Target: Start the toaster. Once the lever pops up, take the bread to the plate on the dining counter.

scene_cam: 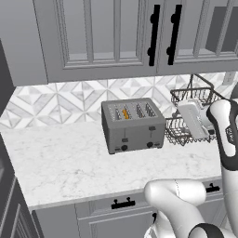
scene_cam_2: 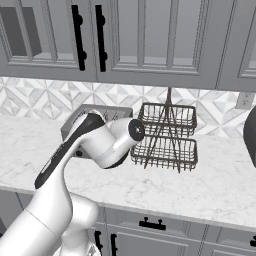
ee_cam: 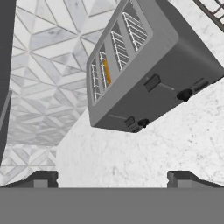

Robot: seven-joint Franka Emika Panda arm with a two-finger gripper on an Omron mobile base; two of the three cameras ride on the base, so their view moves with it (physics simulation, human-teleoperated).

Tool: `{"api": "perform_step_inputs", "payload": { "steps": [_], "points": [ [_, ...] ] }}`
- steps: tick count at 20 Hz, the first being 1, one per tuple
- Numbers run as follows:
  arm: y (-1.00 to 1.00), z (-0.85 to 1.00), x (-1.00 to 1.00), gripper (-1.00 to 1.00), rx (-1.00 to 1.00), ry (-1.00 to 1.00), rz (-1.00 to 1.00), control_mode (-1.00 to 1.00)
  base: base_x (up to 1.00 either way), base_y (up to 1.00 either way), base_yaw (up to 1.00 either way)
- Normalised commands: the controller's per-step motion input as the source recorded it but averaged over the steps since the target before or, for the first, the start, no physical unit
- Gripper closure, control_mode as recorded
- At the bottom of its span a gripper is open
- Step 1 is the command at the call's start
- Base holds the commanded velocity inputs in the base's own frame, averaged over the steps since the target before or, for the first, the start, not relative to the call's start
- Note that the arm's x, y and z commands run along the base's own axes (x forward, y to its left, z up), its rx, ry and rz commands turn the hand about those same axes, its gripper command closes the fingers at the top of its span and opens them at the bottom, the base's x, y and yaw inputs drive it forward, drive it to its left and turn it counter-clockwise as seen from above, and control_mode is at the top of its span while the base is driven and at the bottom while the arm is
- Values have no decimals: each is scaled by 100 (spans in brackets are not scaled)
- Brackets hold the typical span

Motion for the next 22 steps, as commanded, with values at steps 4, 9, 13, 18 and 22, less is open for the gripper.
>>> {"api": "perform_step_inputs", "payload": {
  "steps": [4, 9, 13, 18, 22],
  "points": [
    [0, 0, 0, -100, 0, 0, 0, -100, 0, 0, 0],
    [0, 0, 0, -100, 0, 0, 0, -100, 0, 0, 0],
    [0, 0, 0, -100, 0, 0, 0, -100, 0, 0, 0],
    [0, 0, 0, -100, 0, 0, 0, -100, 0, 0, 0],
    [0, 0, 0, -100, 0, 0, 0, -100, 0, 0, 0]
  ]
}}
